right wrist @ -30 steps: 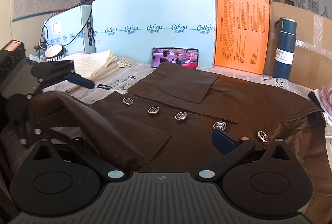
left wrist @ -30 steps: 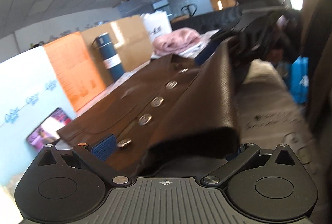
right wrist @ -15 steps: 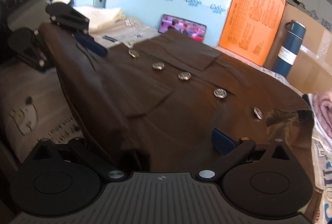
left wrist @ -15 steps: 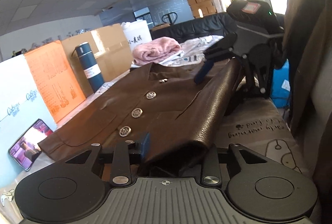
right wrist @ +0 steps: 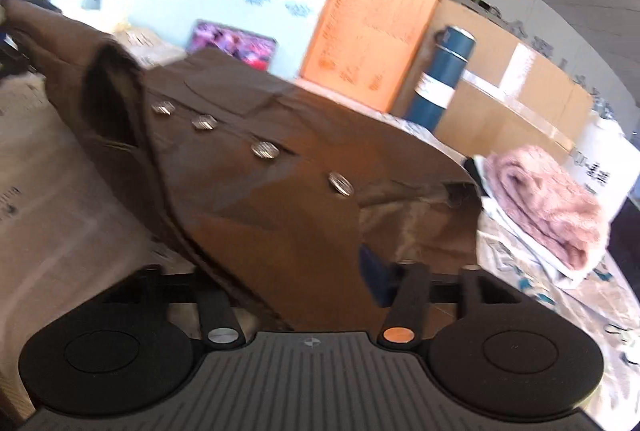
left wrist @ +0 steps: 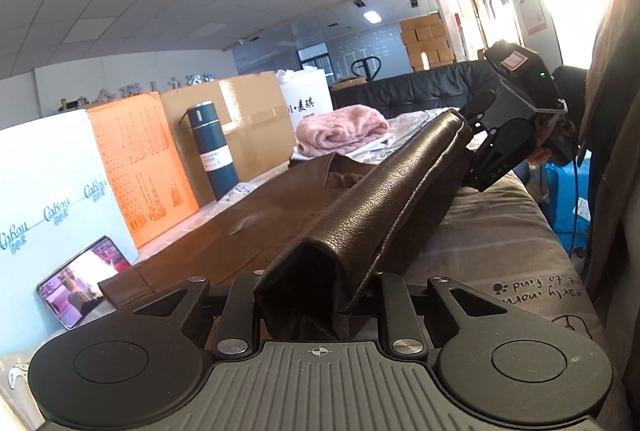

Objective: Fold clothes
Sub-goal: 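Grasp the jacket side edge with the left gripper and lift it, then fold the lifted side over the jacket front with the left gripper while the right gripper pinches the hem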

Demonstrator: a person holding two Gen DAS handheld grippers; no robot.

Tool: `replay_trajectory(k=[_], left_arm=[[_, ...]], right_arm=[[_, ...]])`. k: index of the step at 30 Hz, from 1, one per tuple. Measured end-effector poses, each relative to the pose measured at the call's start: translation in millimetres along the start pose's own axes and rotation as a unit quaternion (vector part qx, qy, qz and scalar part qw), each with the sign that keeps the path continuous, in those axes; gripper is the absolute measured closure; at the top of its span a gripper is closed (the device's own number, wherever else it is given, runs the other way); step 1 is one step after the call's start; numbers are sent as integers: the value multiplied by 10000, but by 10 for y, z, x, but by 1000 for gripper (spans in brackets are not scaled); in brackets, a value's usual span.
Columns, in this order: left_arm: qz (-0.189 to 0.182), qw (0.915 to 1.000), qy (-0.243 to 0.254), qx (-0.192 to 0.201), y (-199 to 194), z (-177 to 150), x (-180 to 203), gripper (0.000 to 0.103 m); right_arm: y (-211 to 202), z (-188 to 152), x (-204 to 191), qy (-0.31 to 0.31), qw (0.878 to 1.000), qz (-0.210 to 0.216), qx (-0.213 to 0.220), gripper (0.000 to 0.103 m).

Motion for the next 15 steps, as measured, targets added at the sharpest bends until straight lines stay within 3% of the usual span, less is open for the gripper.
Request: replay_trajectory(k=[2,5,10,15], left_arm=[[-2,10000,-54,6,-21,5,6,84],[-68,9998,-172,61,-78,30,34,89],[-237,9976,-540,372,-284,98,137,91],[57,9952,-834,508,-236,187,40,91]], right_arm=[[-22,11,-40,55,9995,265,162,84],[-87,3,-70,160,9984,452,288,96],[-363,23,-112,276,9961,658,522,99],[-493,129,-57,117,9943,667,826,99]])
Point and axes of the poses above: each gripper's, at about its wrist camera, not at the fingertips, and y roughly the way its jaws point, x to its right, z to its top, the point moved 2 cm from there along y, roughly the way its jaws point, and after that the axes turned 7 degrees about z, right-handed, at the moved point
